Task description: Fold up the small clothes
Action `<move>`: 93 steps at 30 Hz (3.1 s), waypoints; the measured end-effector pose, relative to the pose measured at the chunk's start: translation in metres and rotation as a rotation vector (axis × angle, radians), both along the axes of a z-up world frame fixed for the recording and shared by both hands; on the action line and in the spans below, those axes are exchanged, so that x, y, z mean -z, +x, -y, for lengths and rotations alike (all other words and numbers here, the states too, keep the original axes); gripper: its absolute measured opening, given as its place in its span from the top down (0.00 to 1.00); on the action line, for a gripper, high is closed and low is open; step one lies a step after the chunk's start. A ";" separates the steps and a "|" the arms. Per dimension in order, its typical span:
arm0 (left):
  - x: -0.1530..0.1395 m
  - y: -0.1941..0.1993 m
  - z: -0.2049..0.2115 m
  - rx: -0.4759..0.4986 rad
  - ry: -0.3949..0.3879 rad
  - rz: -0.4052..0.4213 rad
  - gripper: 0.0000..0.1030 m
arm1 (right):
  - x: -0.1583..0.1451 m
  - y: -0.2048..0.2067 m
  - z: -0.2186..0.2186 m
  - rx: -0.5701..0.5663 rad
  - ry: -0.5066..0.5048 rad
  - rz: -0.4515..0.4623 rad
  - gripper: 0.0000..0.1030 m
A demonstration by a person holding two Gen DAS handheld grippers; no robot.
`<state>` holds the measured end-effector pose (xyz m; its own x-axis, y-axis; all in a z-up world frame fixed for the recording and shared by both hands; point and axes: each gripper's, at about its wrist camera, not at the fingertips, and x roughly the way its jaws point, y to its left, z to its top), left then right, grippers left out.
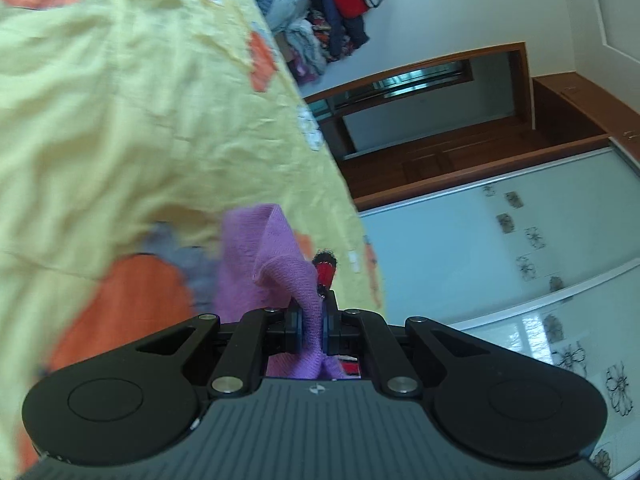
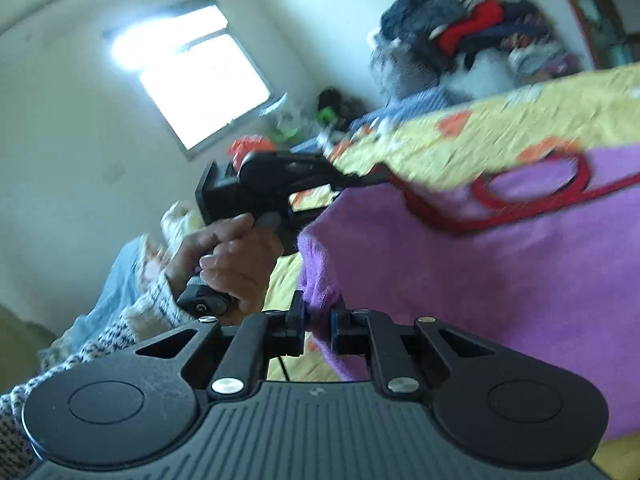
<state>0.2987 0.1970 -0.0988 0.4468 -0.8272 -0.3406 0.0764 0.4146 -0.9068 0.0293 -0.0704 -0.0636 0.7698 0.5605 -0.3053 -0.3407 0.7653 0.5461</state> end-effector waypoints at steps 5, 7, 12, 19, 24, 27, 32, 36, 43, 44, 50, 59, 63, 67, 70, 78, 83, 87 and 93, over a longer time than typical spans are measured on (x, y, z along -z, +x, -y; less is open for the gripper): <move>-0.016 0.010 0.078 0.058 -0.010 0.028 0.91 | -0.008 -0.014 0.056 0.115 0.090 0.044 0.90; -0.016 0.014 0.116 0.097 -0.001 0.031 0.91 | -0.005 -0.017 0.081 0.154 0.122 0.041 0.90; -0.008 0.016 0.215 0.213 0.075 0.050 0.91 | 0.018 -0.031 0.151 0.266 0.281 -0.003 0.90; 0.013 0.007 0.324 0.327 0.136 0.037 0.91 | 0.059 -0.064 0.231 0.396 0.453 -0.058 0.90; 0.026 -0.003 0.368 0.380 0.237 0.041 0.91 | 0.077 -0.082 0.250 0.452 0.465 -0.082 0.90; 0.034 -0.002 0.379 0.380 0.303 0.038 0.91 | 0.085 -0.081 0.256 0.473 0.430 -0.139 0.87; 0.029 -0.004 0.385 0.380 0.350 0.061 0.72 | 0.087 -0.087 0.269 0.494 0.319 -0.212 0.02; -0.017 -0.037 0.353 0.364 0.392 0.261 0.46 | 0.058 -0.108 0.276 0.436 0.071 -0.085 0.04; -0.005 -0.123 0.297 0.434 0.693 0.409 0.42 | 0.065 -0.071 0.311 0.239 0.059 -0.126 0.53; 0.000 -0.134 0.292 0.437 0.748 0.434 0.42 | 0.071 -0.065 0.314 0.212 0.080 -0.148 0.53; 0.010 -0.167 0.260 0.427 0.807 0.481 0.38 | 0.090 -0.023 0.320 -0.039 0.179 -0.259 0.54; 0.014 -0.179 0.251 0.436 0.881 0.491 0.38 | 0.052 -0.019 0.330 -0.131 -0.360 -0.312 0.94; 0.011 -0.182 0.248 0.438 0.890 0.478 0.37 | 0.035 -0.034 0.357 -0.028 -0.293 -0.255 0.92; 0.003 -0.190 0.247 0.433 0.850 0.500 0.25 | 0.043 -0.040 0.322 -0.100 -0.274 -0.199 0.37; 0.009 -0.196 0.255 0.439 0.896 0.511 0.24 | 0.064 -0.014 0.303 -0.107 -0.190 -0.220 0.25; 0.023 -0.192 0.226 0.381 0.909 0.448 0.23 | 0.053 -0.014 0.305 -0.027 -0.350 -0.215 0.88; 0.009 -0.135 0.208 0.262 0.815 0.375 0.22 | 0.038 0.018 0.330 0.069 -0.119 -0.187 0.19; 0.008 -0.078 0.220 0.222 0.762 0.320 0.22 | 0.053 0.070 0.332 0.130 -0.041 -0.227 0.20; 0.020 -0.014 0.247 0.154 0.788 0.275 0.18 | 0.067 0.123 0.341 0.211 0.010 -0.220 0.24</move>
<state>0.2847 -0.0505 -0.1192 0.5000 -0.4525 -0.7384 0.3598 0.8841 -0.2981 0.1526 -0.4114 -0.1301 0.7857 0.3991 -0.4726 -0.0476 0.8008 0.5971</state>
